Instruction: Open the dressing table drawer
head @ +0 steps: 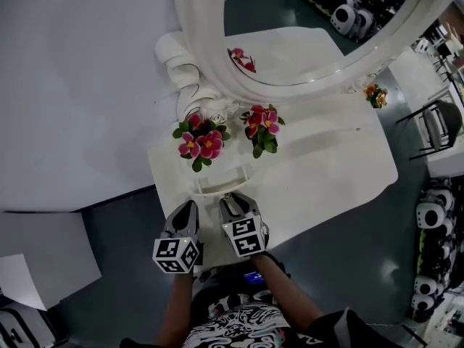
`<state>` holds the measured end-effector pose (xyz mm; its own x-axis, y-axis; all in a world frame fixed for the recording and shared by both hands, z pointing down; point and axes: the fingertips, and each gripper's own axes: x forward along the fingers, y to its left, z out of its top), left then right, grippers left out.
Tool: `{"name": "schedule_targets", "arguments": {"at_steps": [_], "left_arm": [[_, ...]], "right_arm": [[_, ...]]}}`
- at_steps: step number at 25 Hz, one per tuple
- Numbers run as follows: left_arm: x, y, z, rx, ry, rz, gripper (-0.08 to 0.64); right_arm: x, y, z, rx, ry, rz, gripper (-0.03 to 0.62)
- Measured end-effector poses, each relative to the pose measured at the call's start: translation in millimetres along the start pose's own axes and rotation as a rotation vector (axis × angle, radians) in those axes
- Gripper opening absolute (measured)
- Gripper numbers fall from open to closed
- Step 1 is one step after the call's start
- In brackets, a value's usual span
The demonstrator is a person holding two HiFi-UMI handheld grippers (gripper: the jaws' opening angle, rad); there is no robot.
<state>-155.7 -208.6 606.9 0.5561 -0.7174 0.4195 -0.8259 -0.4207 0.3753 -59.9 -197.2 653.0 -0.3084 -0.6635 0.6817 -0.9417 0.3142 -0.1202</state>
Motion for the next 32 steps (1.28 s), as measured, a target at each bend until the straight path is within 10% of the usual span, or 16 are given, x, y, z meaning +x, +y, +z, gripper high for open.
{"name": "schedule_targets", "arguments": {"at_steps": [12, 32], "left_arm": [[-17.3, -25.5, 35.3, 0.053, -0.088, -0.032, 0.002], [-41.0, -47.4, 71.9, 0.118, -0.176, -0.053, 0.002]], "right_arm": [[-59.0, -5.8, 26.1, 0.002, -0.137, -0.075, 0.003], [-108.4, -16.4, 60.7, 0.064, -0.272, -0.087, 0.002]]}}
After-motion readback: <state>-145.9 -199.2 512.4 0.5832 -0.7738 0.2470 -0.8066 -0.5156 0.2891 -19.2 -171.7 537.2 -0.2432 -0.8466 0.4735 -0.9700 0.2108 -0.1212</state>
